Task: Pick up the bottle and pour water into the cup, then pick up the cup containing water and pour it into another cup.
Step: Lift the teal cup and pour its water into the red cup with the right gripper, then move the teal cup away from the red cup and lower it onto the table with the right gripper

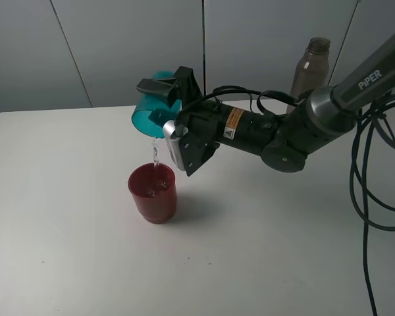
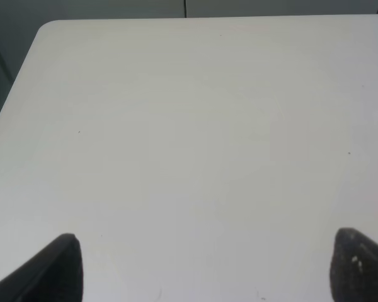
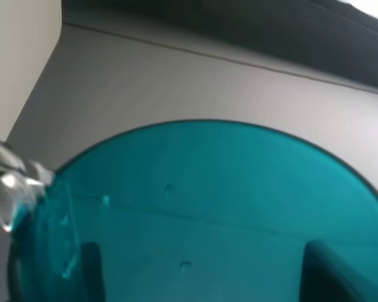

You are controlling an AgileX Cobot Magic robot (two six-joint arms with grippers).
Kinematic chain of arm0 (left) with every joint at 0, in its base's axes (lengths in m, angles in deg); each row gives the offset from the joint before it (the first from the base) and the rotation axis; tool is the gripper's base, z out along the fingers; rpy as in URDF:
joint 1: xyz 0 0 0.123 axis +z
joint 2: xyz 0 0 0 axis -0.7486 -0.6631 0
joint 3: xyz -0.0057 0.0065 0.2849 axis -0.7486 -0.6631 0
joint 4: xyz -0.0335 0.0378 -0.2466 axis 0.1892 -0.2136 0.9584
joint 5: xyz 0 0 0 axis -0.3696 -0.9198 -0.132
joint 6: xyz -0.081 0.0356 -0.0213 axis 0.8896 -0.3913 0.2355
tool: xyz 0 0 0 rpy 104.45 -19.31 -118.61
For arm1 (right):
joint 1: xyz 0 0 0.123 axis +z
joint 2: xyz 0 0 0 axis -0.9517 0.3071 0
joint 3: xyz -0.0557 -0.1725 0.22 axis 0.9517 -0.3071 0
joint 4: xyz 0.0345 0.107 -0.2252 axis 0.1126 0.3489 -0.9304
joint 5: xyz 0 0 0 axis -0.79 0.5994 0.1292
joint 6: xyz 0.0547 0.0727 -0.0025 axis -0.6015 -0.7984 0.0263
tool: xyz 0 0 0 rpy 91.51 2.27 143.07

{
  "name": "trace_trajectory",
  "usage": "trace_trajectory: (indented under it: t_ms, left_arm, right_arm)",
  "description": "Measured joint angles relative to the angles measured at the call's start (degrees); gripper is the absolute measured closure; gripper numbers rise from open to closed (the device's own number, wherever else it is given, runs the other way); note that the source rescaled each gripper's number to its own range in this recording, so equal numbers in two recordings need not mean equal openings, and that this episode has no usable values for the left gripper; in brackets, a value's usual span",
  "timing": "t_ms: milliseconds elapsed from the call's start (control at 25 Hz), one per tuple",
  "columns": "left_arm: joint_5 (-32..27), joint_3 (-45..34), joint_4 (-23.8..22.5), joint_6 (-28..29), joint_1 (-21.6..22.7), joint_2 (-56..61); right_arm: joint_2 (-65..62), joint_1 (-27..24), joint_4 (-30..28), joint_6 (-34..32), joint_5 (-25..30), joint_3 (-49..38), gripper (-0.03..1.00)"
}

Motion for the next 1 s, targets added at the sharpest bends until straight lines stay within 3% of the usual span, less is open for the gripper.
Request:
trace_trajectory:
  t_ms: [560,800,1000]
  left_arm:
    - [0.0,0.0,0.0,0.0,0.0,0.0]
    - [0.0,0.0,0.0,0.0,0.0,0.0]
    - [0.0,0.0,0.0,0.0,0.0,0.0]
  right_arm:
    - [0.0,0.0,-1.8,-1.2,0.0,0.0,0.90]
    - [0.0,0.0,-1.8,-18.0,0.0,0.1,0.90]
    - [0.0,0.0,1.3,-38.8,0.0,0.1,0.90]
